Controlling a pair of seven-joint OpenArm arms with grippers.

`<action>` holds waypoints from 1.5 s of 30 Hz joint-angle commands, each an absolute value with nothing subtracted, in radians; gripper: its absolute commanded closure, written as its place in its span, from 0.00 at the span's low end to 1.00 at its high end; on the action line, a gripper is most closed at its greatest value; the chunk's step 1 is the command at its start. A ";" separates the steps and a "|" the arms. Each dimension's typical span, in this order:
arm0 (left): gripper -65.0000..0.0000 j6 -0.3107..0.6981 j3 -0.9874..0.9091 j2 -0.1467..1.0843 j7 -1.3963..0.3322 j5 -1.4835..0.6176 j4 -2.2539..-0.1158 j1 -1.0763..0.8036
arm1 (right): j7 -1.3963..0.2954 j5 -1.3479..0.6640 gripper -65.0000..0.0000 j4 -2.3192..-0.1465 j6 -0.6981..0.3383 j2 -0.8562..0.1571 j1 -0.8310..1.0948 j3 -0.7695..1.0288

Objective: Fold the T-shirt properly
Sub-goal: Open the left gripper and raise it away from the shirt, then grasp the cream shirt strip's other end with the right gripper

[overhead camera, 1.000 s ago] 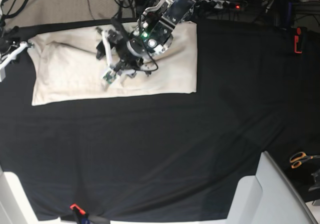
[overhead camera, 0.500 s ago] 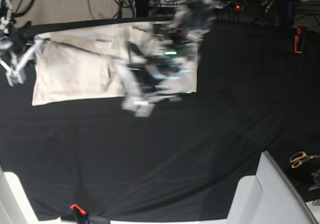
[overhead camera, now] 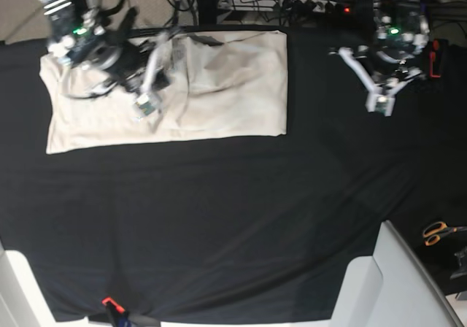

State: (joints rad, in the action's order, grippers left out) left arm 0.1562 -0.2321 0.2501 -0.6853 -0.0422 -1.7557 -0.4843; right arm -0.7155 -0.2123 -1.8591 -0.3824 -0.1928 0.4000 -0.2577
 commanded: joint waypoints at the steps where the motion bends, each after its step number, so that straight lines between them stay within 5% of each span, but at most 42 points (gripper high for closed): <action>1: 1.00 0.150 -0.260 0.271 -0.671 -0.042 -1.770 -0.501 | -0.700 -0.222 0.93 -1.876 -0.369 -0.194 0.398 -0.280; 9: 1.00 0.150 -0.306 0.308 -0.671 -0.033 -1.689 -0.522 | -0.691 -0.228 0.93 -1.793 -0.272 -0.191 0.395 -0.427; 19: 1.00 0.150 -0.306 0.308 -0.581 -0.031 -1.603 -0.530 | -0.618 -0.226 0.93 -1.600 -0.272 -0.179 0.389 -0.305; 30: 1.00 0.150 -0.303 0.302 -0.581 -0.031 -1.598 -0.522 | -0.714 -0.223 0.93 -1.842 -0.272 -0.200 0.407 -0.291; 45: 1.00 0.150 -0.295 0.255 -0.579 -0.039 -1.603 -0.527 | -0.748 -0.226 0.93 -1.626 -0.272 -0.107 0.163 -0.361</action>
